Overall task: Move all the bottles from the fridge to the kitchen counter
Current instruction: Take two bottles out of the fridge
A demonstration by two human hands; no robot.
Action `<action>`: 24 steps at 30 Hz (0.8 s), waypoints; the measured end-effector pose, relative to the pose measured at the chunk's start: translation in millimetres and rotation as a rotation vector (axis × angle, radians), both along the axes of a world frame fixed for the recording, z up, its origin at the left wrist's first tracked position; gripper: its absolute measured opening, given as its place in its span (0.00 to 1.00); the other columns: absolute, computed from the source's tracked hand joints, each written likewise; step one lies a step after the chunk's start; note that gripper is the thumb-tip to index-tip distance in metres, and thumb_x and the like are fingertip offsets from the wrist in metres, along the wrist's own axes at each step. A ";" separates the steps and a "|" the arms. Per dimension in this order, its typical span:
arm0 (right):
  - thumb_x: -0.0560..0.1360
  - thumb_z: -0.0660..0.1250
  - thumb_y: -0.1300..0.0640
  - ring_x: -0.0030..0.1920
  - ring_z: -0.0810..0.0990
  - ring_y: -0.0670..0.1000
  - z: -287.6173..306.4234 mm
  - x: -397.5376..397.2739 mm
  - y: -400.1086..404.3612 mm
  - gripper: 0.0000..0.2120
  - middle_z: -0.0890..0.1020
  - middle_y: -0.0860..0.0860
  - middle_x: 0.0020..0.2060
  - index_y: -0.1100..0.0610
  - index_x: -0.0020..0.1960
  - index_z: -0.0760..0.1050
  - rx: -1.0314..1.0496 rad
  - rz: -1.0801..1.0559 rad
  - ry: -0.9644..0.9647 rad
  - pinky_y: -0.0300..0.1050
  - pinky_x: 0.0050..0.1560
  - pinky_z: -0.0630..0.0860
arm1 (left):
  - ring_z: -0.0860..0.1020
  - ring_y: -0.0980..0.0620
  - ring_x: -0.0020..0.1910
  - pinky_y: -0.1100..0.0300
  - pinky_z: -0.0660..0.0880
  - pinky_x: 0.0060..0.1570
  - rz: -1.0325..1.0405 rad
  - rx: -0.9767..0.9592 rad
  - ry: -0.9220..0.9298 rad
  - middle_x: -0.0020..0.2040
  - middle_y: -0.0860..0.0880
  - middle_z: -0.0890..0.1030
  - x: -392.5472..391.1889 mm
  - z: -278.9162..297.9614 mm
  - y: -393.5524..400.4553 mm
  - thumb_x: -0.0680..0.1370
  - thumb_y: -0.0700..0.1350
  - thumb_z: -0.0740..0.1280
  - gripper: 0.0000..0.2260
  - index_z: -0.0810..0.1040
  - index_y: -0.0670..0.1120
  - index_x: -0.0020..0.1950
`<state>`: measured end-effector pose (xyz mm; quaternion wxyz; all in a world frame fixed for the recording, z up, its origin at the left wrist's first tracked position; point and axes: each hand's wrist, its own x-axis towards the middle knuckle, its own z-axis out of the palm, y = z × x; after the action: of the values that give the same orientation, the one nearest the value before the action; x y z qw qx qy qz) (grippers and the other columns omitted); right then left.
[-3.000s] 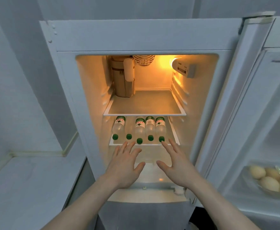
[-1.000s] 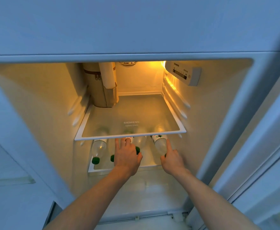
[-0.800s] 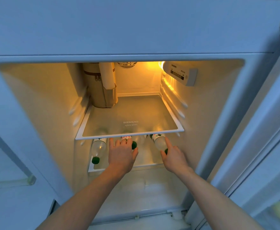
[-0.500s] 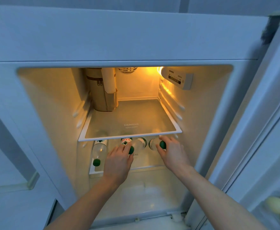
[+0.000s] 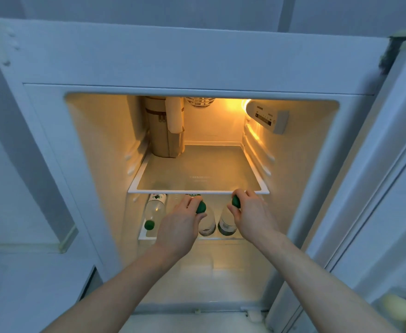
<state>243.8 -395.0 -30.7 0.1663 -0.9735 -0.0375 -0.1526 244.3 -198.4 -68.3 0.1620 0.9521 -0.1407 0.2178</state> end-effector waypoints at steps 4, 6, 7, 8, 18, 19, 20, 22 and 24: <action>0.83 0.62 0.44 0.48 0.76 0.54 14.9 -7.9 -3.6 0.13 0.78 0.50 0.53 0.49 0.63 0.71 -0.066 0.064 0.028 0.48 0.45 0.76 | 0.78 0.51 0.50 0.59 0.74 0.41 0.063 -0.029 -0.008 0.63 0.53 0.75 -23.0 19.9 -5.4 0.83 0.55 0.62 0.16 0.71 0.51 0.69; 0.83 0.62 0.43 0.51 0.78 0.55 21.8 -13.6 -4.0 0.14 0.79 0.51 0.54 0.49 0.64 0.71 -0.105 0.099 0.058 0.49 0.47 0.76 | 0.77 0.51 0.50 0.58 0.74 0.40 0.075 -0.025 -0.004 0.62 0.53 0.74 -36.7 26.0 -5.8 0.83 0.55 0.62 0.15 0.72 0.52 0.67; 0.83 0.62 0.43 0.51 0.77 0.55 24.5 -16.7 -4.9 0.14 0.79 0.51 0.54 0.49 0.64 0.71 -0.124 0.124 0.068 0.48 0.45 0.74 | 0.76 0.50 0.49 0.58 0.72 0.38 0.086 -0.020 0.001 0.60 0.53 0.73 -45.0 27.9 -5.8 0.83 0.56 0.62 0.13 0.72 0.51 0.65; 0.83 0.62 0.43 0.49 0.76 0.54 26.1 -20.8 -5.9 0.13 0.79 0.51 0.54 0.50 0.62 0.72 -0.128 0.157 0.080 0.47 0.44 0.71 | 0.76 0.49 0.48 0.58 0.70 0.37 0.105 -0.019 0.018 0.58 0.53 0.73 -55.2 29.4 -5.8 0.83 0.56 0.62 0.12 0.72 0.51 0.63; 0.82 0.65 0.44 0.47 0.77 0.55 -6.4 -88.3 12.2 0.11 0.75 0.51 0.49 0.50 0.58 0.71 -0.124 0.544 0.222 0.50 0.48 0.78 | 0.77 0.46 0.42 0.48 0.76 0.42 0.374 -0.094 0.167 0.55 0.54 0.73 -202.6 1.5 4.6 0.84 0.54 0.61 0.10 0.72 0.52 0.61; 0.82 0.65 0.44 0.47 0.76 0.55 -9.2 -98.0 18.0 0.11 0.76 0.51 0.49 0.50 0.58 0.71 -0.147 0.596 0.220 0.50 0.47 0.77 | 0.77 0.45 0.43 0.47 0.76 0.43 0.415 -0.104 0.172 0.55 0.54 0.73 -220.4 -2.6 7.5 0.84 0.54 0.61 0.10 0.72 0.52 0.61; 0.82 0.65 0.44 0.47 0.76 0.55 -11.3 -107.5 23.8 0.11 0.76 0.52 0.49 0.51 0.57 0.71 -0.165 0.645 0.220 0.50 0.47 0.77 | 0.78 0.44 0.43 0.47 0.76 0.44 0.454 -0.118 0.178 0.55 0.53 0.74 -236.9 -6.4 10.8 0.83 0.54 0.61 0.10 0.72 0.52 0.61; 0.82 0.64 0.45 0.48 0.77 0.57 -15.2 -125.3 38.1 0.11 0.76 0.53 0.49 0.51 0.57 0.71 -0.175 0.743 0.227 0.51 0.49 0.77 | 0.78 0.45 0.45 0.48 0.76 0.46 0.532 -0.141 0.190 0.55 0.54 0.74 -269.2 -11.7 18.8 0.83 0.54 0.61 0.10 0.72 0.52 0.62; 0.82 0.64 0.45 0.48 0.77 0.59 -17.9 -144.4 54.1 0.11 0.74 0.53 0.47 0.52 0.57 0.71 -0.177 0.832 0.239 0.53 0.49 0.77 | 0.79 0.45 0.45 0.48 0.76 0.47 0.606 -0.163 0.198 0.54 0.54 0.73 -301.7 -16.2 27.8 0.83 0.54 0.61 0.10 0.72 0.52 0.63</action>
<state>99.4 -341.0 -48.6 0.1326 -0.8968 -0.4197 0.0447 -57.4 -170.6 -84.5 0.1783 0.9512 0.1832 0.1730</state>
